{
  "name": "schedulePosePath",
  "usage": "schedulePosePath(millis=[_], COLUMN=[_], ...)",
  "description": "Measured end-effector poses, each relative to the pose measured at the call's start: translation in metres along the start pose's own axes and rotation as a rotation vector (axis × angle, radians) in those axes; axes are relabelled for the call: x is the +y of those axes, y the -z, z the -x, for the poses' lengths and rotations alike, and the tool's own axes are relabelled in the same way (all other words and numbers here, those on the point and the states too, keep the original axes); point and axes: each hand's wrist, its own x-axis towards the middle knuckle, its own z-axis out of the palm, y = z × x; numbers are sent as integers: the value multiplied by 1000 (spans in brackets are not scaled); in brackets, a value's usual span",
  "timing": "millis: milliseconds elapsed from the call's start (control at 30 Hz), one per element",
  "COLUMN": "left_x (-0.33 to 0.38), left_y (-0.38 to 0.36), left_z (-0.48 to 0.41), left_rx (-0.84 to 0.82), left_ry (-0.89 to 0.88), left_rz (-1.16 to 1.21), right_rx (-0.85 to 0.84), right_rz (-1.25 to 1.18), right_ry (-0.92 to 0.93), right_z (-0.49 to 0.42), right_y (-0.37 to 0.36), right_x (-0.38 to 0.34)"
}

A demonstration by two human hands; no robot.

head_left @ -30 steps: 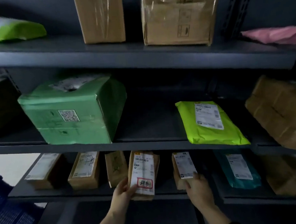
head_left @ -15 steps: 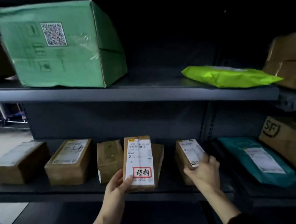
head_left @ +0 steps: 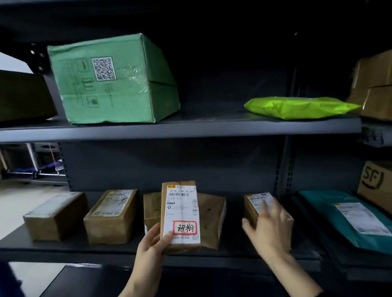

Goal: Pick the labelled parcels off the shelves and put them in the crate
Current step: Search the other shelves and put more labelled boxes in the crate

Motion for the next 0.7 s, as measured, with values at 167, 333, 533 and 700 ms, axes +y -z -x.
schedulePosePath(millis=[167,333,533,700], left_x=[4,8,8,7], left_y=[18,37,55,61], left_z=[5,10,4,-2], left_rx=[36,78,113,119], left_ry=[-3,-30,11,30], left_rz=[-22,-73,-53,-45], right_rx=[-284,-385,-522,-446], right_rz=[-351,-491,-548,-570], right_ry=[-59,-267,-403,-312], right_z=[20,18,0,7], right_y=[-20,-40,-58,-58], right_x=[-61,-87,-91,-96])
